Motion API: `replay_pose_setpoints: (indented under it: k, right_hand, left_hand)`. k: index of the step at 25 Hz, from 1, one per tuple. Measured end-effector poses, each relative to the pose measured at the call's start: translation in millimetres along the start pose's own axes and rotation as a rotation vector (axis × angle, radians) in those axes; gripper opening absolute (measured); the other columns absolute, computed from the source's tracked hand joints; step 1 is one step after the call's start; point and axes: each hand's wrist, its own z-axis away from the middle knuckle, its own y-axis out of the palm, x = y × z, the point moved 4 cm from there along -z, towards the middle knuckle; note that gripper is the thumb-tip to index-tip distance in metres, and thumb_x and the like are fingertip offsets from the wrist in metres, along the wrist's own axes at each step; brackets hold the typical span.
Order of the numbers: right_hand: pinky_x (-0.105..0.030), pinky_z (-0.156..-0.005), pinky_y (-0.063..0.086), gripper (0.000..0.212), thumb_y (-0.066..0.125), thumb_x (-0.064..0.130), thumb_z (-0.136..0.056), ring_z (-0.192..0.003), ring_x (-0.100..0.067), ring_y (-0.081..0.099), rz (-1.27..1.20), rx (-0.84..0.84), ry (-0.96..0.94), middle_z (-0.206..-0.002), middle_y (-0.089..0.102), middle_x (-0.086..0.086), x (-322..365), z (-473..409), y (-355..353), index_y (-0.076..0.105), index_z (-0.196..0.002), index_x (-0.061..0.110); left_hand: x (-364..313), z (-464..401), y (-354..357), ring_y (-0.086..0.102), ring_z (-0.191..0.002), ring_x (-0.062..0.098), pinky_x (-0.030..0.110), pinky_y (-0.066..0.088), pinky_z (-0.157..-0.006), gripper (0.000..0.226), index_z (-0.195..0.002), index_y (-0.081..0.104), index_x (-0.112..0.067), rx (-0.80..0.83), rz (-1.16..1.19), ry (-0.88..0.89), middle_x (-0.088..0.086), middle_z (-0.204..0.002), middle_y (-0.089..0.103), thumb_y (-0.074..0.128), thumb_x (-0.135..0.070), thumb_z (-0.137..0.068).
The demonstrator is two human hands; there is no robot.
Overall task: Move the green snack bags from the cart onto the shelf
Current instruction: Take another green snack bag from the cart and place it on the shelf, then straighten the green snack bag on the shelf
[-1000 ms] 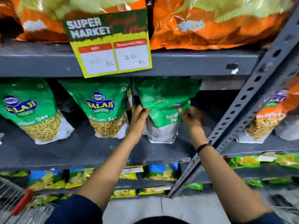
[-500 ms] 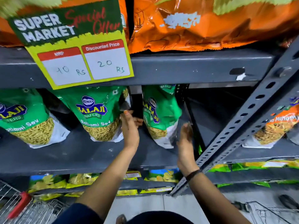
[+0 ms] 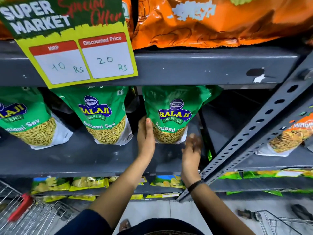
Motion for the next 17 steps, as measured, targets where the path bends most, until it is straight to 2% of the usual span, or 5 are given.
replay_pose_setpoints:
  k: [3, 6, 8, 13, 17]
  right_hand:
    - [-0.047, -0.087, 0.048, 0.022, 0.048, 0.045, -0.087, -0.079, -0.017, 0.057, 0.094, 0.189, 0.051, -0.077, 0.061, 0.002, -28, 29, 17, 0.057, -0.075, 0.029]
    - [-0.03, -0.085, 0.048, 0.004, 0.061, 0.033, -0.083, -0.092, -0.011, 0.058, 0.243, 0.594, 0.022, -0.09, 0.063, 0.007, -45, 62, 59, 0.058, -0.086, 0.032]
    - [-0.017, -0.09, 0.042, 0.038, 0.068, 0.025, -0.078, -0.11, -0.008, 0.05, 0.287, 0.701, -0.022, -0.111, 0.054, 0.009, -45, 69, 87, 0.049, -0.111, 0.031]
    - [-0.036, -0.111, 0.035, 0.098, 0.082, 0.034, -0.06, -0.136, -0.012, 0.034, 0.364, 0.696, -0.143, -0.148, 0.035, 0.0, -27, 60, 155, 0.026, -0.139, 0.021]
    - [-0.017, -0.097, 0.043, 0.086, 0.081, 0.023, -0.059, -0.123, -0.005, 0.048, 0.286, 0.663, -0.166, -0.138, 0.047, -0.001, -35, 62, 182, 0.034, -0.131, 0.02]
  left_hand:
    - [27, 22, -37, 0.056, -0.089, 0.001, 0.029, 0.041, -0.086, 0.025, -0.095, 0.05, -0.024, -0.246, -0.015, 0.055, -0.002, -0.094, 0.059, 0.035, -0.042, -0.086]
    - [47, 43, -98, 0.048, -0.077, 0.002, 0.022, 0.037, -0.075, 0.026, -0.095, 0.044, -0.006, -0.538, -0.025, 0.067, -0.001, -0.085, 0.048, 0.036, -0.03, -0.086]
    - [52, 34, -139, 0.046, -0.092, 0.015, 0.023, 0.038, -0.083, 0.041, -0.107, 0.041, 0.004, -0.664, -0.027, 0.038, 0.008, -0.099, 0.045, 0.038, -0.031, -0.086]
    - [43, -38, -192, 0.023, -0.138, 0.014, 0.034, 0.017, -0.116, 0.052, -0.14, 0.021, -0.021, -0.265, -0.061, -0.194, 0.0, -0.151, 0.024, 0.026, -0.045, -0.094]
    - [26, -60, -193, 0.039, -0.117, -0.001, 0.022, 0.028, -0.1, 0.047, -0.123, 0.037, -0.033, 0.154, -0.089, -0.166, -0.023, -0.121, 0.041, 0.029, -0.059, -0.085]
